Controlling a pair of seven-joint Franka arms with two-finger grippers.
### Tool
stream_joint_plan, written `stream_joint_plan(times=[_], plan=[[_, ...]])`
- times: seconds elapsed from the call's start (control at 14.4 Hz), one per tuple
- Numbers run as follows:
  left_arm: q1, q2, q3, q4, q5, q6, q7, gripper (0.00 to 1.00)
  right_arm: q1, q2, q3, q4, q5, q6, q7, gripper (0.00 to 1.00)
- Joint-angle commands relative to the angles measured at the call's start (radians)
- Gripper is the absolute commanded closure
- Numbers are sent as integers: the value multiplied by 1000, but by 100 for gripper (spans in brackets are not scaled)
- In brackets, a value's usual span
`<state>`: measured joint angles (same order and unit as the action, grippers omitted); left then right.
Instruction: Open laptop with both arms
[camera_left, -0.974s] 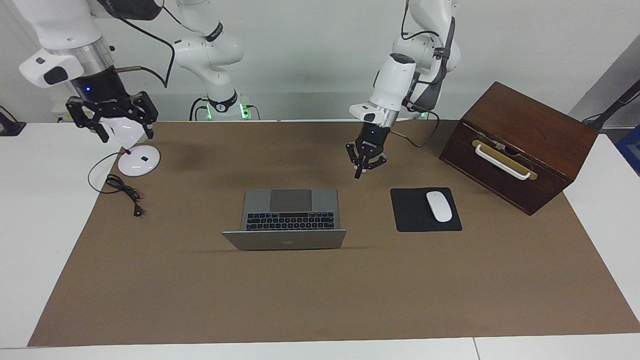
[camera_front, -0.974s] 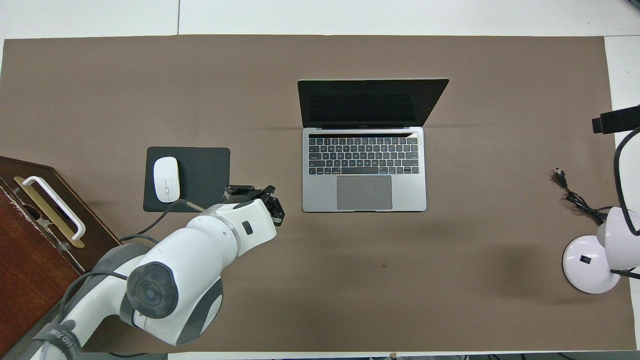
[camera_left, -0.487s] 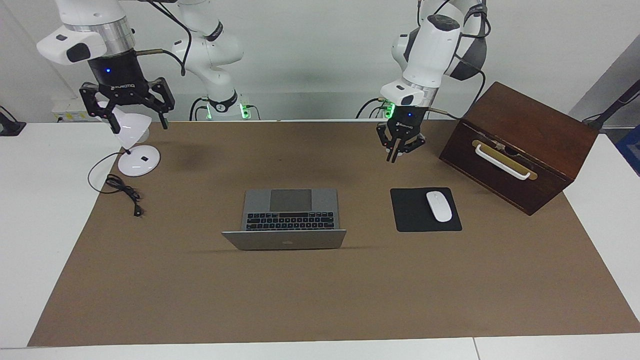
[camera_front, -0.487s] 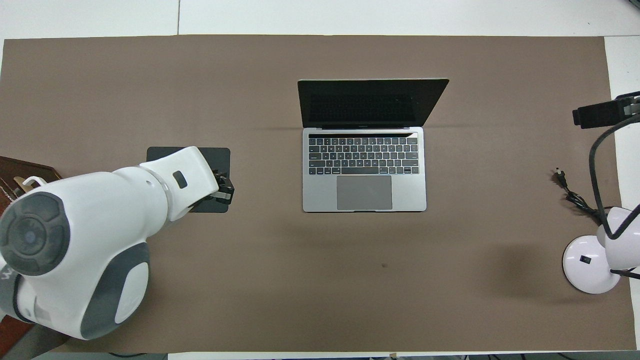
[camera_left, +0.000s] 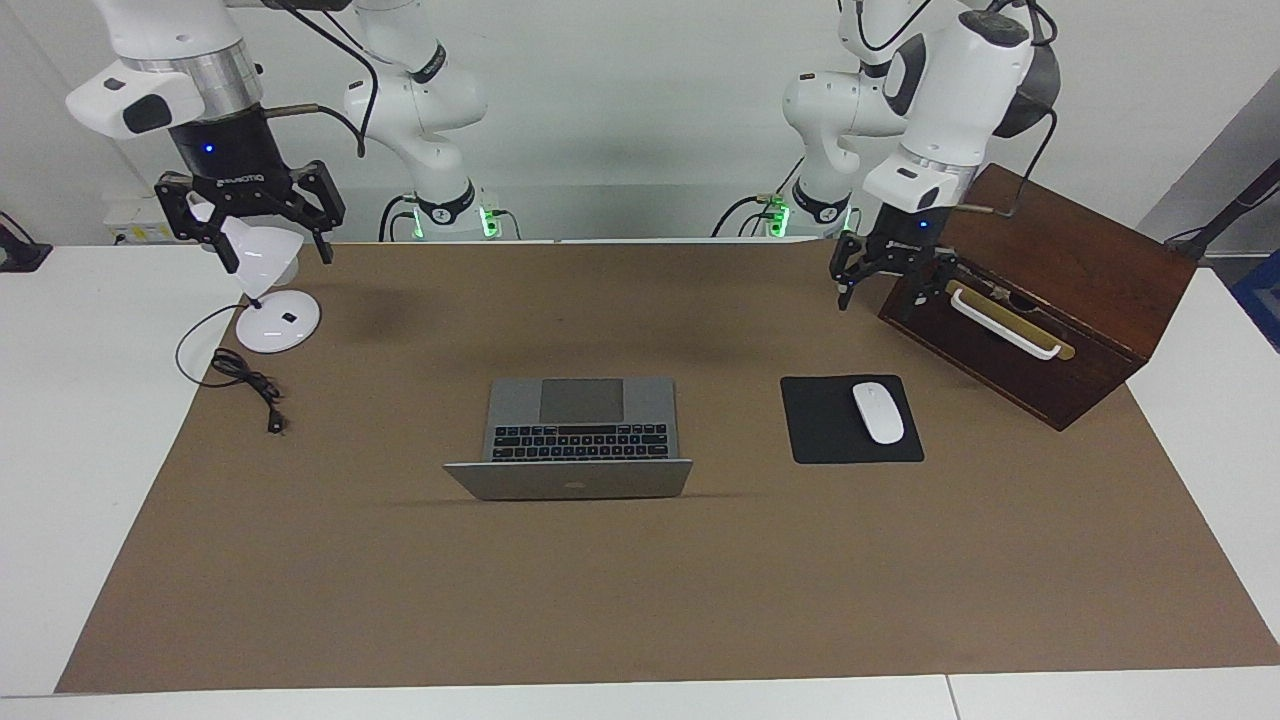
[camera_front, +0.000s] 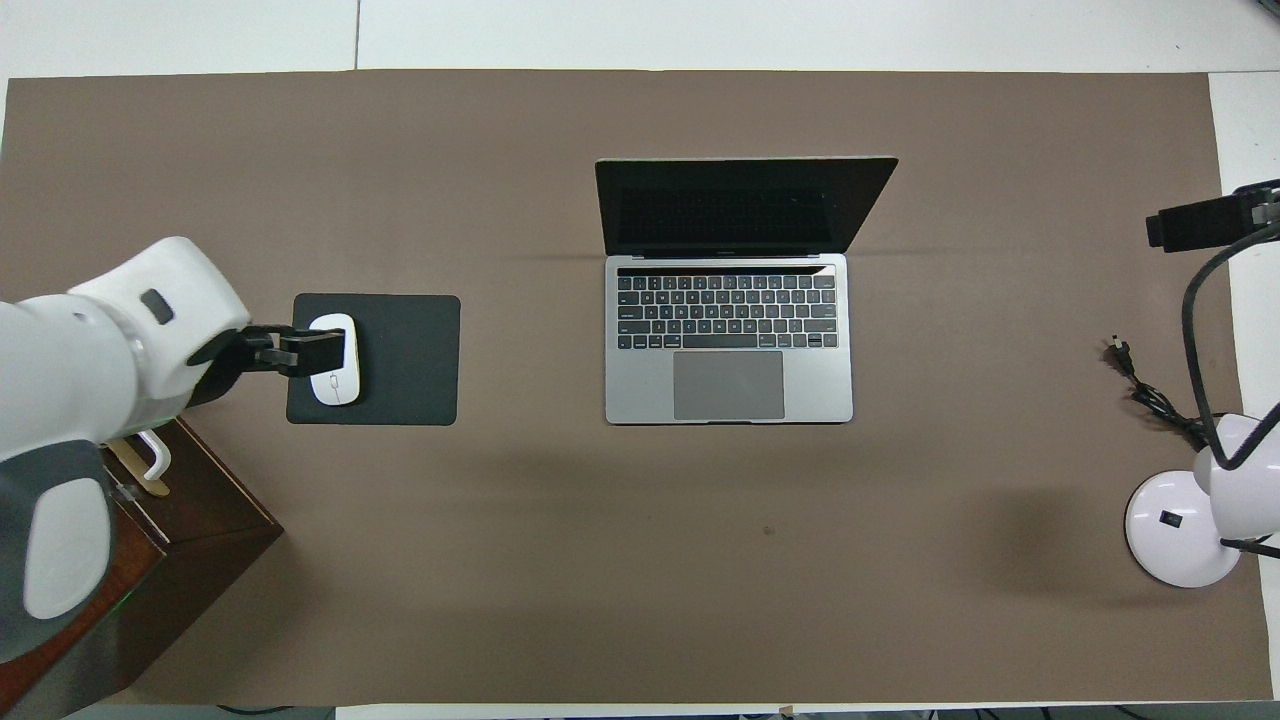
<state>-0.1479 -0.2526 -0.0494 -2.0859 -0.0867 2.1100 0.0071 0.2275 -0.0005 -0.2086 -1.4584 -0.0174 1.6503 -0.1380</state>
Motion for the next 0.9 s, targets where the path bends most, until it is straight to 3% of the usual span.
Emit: stream_joint_plan(times=[0.0,0.07,0.21,0.35,0.56,0.83], plan=[[94,4,-12,85,-1,-114,-1,0,-19,5,6,13,36,-14,0,1],[120,6,-13,101,-1,-136,-1,0,-28,14,17,15,36,-17,4,1],[171,13,-12,134,-2,-185,-1,0,-147,13,145,1,46,-26,32,1],[221,33,-12,193,-1,-246,1,0,-207,-1,234,-39,45,-21,186,1],[251,85,-10,294,1,-310,1,0,-223,-30,247,-81,43,-24,206,1],[243,144,-13,423,51,-392,1,0,-224,-56,236,-163,37,59,97,1]])
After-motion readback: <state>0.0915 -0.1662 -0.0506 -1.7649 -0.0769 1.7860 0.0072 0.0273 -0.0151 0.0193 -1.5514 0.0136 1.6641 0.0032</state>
